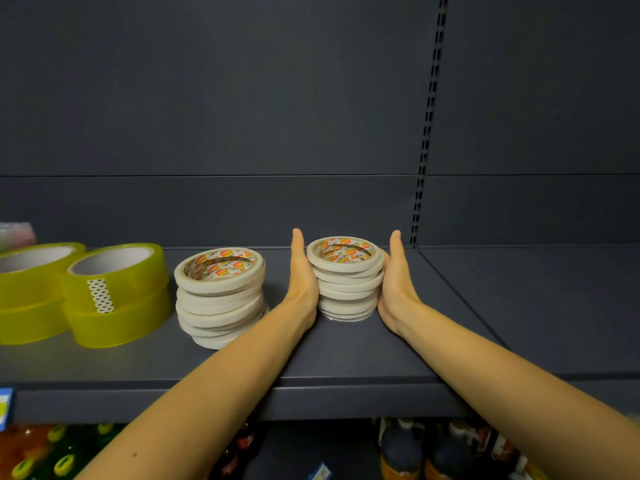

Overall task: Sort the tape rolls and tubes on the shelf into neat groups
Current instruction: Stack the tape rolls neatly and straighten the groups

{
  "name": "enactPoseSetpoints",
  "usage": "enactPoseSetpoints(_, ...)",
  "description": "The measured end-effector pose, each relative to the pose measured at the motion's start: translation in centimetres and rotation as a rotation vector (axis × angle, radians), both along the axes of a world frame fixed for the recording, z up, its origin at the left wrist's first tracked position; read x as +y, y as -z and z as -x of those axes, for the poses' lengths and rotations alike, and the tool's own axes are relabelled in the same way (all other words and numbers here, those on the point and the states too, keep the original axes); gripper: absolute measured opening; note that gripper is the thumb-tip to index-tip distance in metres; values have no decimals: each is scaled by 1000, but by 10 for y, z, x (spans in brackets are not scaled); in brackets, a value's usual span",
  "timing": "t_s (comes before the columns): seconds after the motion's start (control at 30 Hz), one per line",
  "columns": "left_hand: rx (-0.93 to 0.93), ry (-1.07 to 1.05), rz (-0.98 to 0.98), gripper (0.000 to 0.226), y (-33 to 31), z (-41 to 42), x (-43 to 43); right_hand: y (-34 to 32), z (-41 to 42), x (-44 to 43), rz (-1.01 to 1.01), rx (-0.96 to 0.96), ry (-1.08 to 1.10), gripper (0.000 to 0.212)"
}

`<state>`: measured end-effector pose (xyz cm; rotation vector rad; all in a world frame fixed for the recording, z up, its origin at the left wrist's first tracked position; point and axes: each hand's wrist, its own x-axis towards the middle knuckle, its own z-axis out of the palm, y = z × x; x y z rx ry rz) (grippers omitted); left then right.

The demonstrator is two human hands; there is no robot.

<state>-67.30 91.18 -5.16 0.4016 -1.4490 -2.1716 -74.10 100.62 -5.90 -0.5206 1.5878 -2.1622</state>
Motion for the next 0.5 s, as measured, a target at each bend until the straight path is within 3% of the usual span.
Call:
enactPoseSetpoints(0.17, 77, 68, 5, 84, 7, 6, -9, 6, 1, -2, 120, 52, 12, 63)
enactPoseSetpoints(0.27, 104, 82, 1, 79, 8, 9, -8, 6, -3, -8, 87, 86, 8, 58)
enactPoseSetpoints(0.5, 82, -53, 74, 65, 11, 19, -10, 6, 3, -17, 35, 72, 72, 66)
